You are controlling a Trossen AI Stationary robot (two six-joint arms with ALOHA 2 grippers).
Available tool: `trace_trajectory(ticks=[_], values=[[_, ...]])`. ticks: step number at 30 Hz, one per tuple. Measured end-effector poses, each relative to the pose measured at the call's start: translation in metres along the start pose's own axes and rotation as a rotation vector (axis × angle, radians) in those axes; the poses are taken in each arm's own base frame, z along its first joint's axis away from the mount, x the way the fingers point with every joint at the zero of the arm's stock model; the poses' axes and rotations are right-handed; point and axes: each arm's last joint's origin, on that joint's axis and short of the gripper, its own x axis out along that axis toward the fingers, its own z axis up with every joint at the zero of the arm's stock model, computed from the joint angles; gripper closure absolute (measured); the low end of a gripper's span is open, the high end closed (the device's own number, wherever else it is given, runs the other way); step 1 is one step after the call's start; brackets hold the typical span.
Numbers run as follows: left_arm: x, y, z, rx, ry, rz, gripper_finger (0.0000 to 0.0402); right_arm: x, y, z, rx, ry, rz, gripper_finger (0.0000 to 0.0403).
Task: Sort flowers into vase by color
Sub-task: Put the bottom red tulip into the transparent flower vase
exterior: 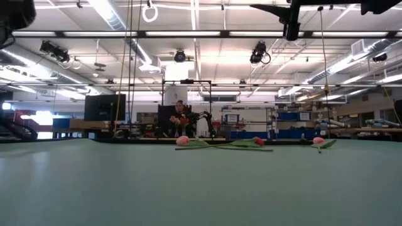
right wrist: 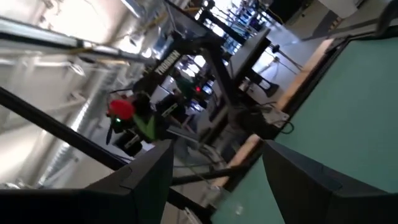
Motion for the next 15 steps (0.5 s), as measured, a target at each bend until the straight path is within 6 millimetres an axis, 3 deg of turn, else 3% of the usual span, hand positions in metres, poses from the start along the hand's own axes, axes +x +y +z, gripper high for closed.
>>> trace_trajectory(ticks=[6, 15], values=[[-0.028, -0.012, 0.0, 0.107, -0.027, -0.164, 0.039, 0.009, 0.002, -0.006, 0.039, -0.095, -0.009, 0.0149], [-0.061, -0.03, -0.025, 0.155, -0.131, -0.23, 0.039, 0.025, 0.014, -0.003, 0.043, -0.157, -0.033, 0.0154]])
